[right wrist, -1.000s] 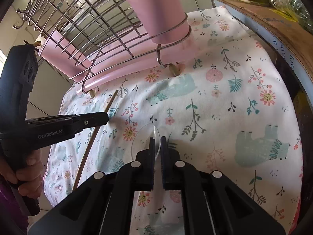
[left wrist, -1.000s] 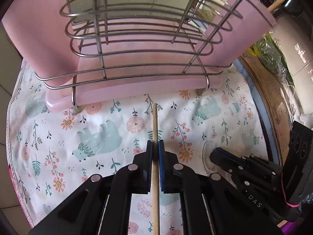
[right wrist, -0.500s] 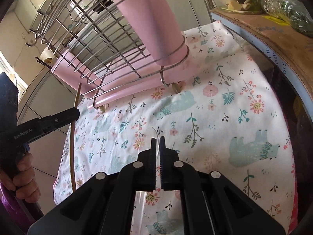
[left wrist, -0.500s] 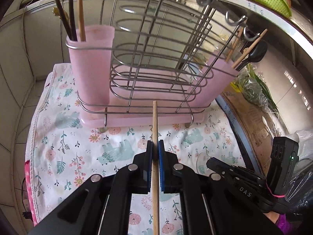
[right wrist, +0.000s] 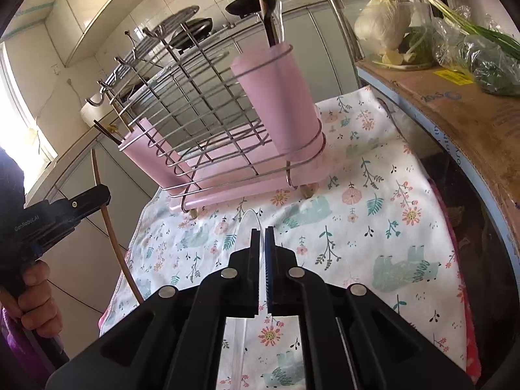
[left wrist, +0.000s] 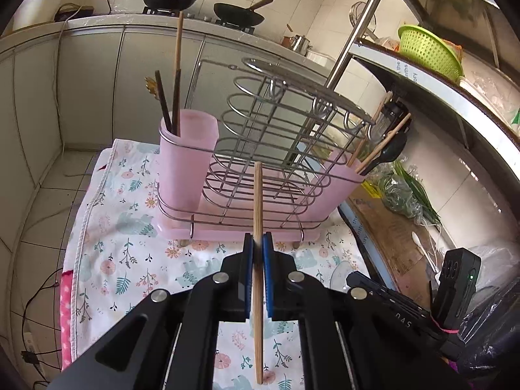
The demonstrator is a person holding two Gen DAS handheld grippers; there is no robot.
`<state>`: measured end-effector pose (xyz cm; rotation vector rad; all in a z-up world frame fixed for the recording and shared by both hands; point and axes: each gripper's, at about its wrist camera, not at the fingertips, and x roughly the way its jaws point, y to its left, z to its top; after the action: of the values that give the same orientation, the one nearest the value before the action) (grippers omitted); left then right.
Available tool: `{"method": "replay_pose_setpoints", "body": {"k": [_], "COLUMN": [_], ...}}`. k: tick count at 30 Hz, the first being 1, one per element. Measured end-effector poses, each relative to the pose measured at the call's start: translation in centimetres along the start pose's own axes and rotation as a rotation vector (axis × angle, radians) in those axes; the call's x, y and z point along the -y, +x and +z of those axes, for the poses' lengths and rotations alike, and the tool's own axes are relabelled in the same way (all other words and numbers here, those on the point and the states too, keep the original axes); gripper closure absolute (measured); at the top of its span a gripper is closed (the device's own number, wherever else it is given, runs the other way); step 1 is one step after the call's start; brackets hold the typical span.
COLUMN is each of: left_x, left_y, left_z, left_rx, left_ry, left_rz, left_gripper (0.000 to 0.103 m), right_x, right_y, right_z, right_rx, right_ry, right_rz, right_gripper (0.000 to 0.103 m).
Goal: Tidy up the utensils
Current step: 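Lift the clear utensil and wooden chopstick upright and carry them above the pink cup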
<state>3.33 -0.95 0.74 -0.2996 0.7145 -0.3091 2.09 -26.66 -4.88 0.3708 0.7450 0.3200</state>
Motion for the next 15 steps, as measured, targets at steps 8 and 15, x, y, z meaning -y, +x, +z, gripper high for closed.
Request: {"method": "replay_pose_setpoints", "body": {"k": [8,15], "left_x": [-1.0,-1.8], "left_y": [-2.7,-4.9], "left_z": [0.4,2.0], "left_rx": [0.078,0.158], "left_ry": [-0.042,-0.060], "left_rz": [-0.024,-0.028], "left_gripper": [0.098,0.098], "right_x": [-0.4,-1.8], "right_y": [-1.8,-4.1], "right_z": [1.4,3.7], "right_rx": [0.075,0.163], "right_ry": [-0.009,-0.057], "right_rz": [0.005,-0.009], "right_gripper": [0.100,0.100]}}
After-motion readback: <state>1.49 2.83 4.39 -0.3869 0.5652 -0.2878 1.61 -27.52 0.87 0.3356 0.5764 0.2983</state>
